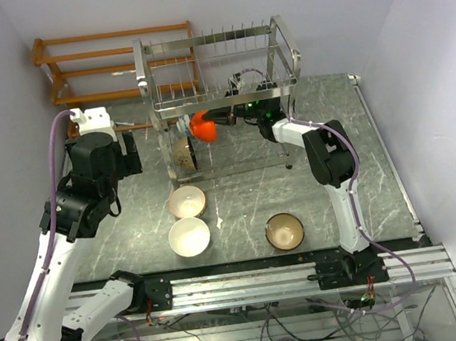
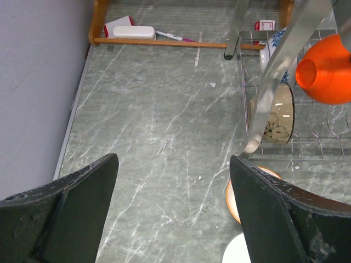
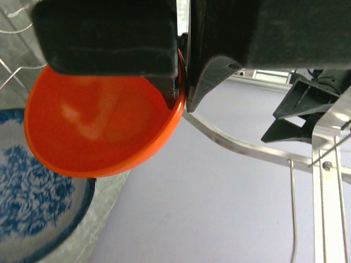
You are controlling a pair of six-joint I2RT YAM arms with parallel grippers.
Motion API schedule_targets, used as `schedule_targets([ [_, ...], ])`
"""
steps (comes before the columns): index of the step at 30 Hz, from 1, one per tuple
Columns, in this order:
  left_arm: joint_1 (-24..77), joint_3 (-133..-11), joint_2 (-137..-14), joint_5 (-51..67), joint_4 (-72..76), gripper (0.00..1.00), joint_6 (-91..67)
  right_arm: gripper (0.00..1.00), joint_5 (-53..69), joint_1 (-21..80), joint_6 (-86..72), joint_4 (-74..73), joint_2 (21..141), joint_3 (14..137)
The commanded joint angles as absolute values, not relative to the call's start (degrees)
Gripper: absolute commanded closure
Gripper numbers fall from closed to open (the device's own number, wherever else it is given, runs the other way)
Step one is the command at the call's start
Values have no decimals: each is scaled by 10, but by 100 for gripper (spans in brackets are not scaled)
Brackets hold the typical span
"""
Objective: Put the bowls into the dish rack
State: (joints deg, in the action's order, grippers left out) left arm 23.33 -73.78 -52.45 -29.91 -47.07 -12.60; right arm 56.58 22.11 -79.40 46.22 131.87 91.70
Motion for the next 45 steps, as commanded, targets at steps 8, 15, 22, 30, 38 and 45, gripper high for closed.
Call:
schedule_targets([
  [8, 229, -733, -540, -293, -430, 7, -112, 100, 496, 197, -750, 447, 1356, 977],
  [15, 229, -733, -550, -286, -426, 7, -112, 100, 455, 192, -759, 477, 1378, 980],
  [22, 229, -733, -555, -284, -429, 7, -110, 100, 421, 188, -751, 479, 1379, 955],
  [30, 229, -736, -563, -275, -431, 7, -100, 100, 395, 185, -785, 527, 1396, 945],
  [38, 229, -743, -571, -270, -432, 7, -88, 100, 374, 183, -804, 546, 1406, 951],
  [45, 229, -742, -575, -266, -431, 7, -85, 100, 365, 183, -785, 524, 1417, 970],
])
